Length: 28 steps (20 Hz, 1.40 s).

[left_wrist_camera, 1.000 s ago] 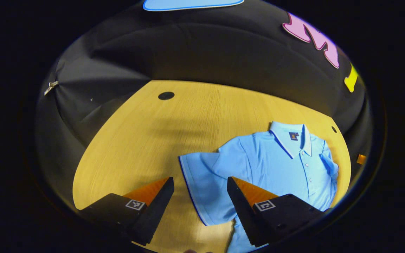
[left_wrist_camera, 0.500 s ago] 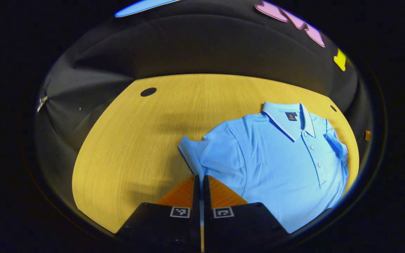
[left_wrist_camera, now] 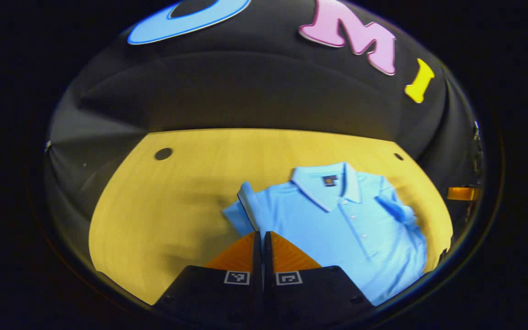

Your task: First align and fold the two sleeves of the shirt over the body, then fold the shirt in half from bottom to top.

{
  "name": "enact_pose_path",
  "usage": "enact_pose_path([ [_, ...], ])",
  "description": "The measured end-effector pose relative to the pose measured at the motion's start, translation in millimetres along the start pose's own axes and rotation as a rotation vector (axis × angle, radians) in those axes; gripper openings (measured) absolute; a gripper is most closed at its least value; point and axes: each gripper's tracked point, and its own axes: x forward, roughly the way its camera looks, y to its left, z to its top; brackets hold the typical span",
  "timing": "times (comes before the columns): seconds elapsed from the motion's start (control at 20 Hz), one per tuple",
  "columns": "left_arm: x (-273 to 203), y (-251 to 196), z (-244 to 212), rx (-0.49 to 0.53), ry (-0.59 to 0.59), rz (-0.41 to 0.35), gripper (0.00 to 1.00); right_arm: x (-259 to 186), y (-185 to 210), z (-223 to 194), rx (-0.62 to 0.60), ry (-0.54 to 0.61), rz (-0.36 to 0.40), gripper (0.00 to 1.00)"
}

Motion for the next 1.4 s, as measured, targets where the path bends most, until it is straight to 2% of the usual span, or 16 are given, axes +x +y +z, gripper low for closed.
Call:
enact_pose_path([
  [0.05, 0.8, -16.5, -10.5, 0.000, 0.046, -0.061, 0.06, -0.2, 1.8, -2.0, 0.000, 0.000, 0.002, 0.88],
  [0.1, 4.7, -29.3, -26.3, 0.000, 0.101, -0.085, 0.06, -1.1, 3.6, -3.8, -0.003, 0.004, 0.006, 0.88],
  [0.2, 20.3, -30.4, -49.9, 0.028, 0.167, -0.062, 0.06, -3.7, 3.5, -9.5, -0.015, 0.014, 0.003, 0.88],
  [0.3, 23.2, -33.9, -61.3, 0.008, 0.209, -0.057, 0.10, -6.4, 6.1, -14.2, -0.013, 0.020, 0.003, 0.88],
  [0.35, 23.1, -37.6, -60.2, -0.003, 0.213, -0.070, 0.05, -8.1, 7.6, -15.6, -0.009, 0.021, 0.006, 0.88],
  [0.55, -3.7, -35.0, -46.8, 0.012, 0.180, -0.067, 1.00, -21.0, 12.1, -24.4, -0.001, 0.024, 0.016, 0.88],
  [0.75, -68.3, -27.5, -57.2, -0.034, 0.174, -0.101, 0.98, -48.4, 18.3, -43.5, 0.050, 0.049, 0.053, 0.88],
  [0.9, -125.8, -26.6, -99.7, -0.081, 0.214, -0.141, 0.98, -80.0, 13.7, -77.1, 0.088, 0.099, 0.063, 0.88],
  [1.05, -164.8, -27.1, -158.6, -0.055, 0.279, -0.159, 0.97, -109.3, 12.6, -121.7, 0.185, 0.158, 0.082, 0.88],
  [1.2, -191.1, -31.8, -212.8, -0.085, 0.359, -0.181, 0.97, -132.8, 13.5, -174.4, 0.276, 0.228, 0.078, 0.89],
  [1.4, -203.4, -38.7, -249.5, -0.125, 0.410, -0.205, 0.98, -148.7, 21.6, -234.9, 0.281, 0.322, 0.081, 0.89],
])
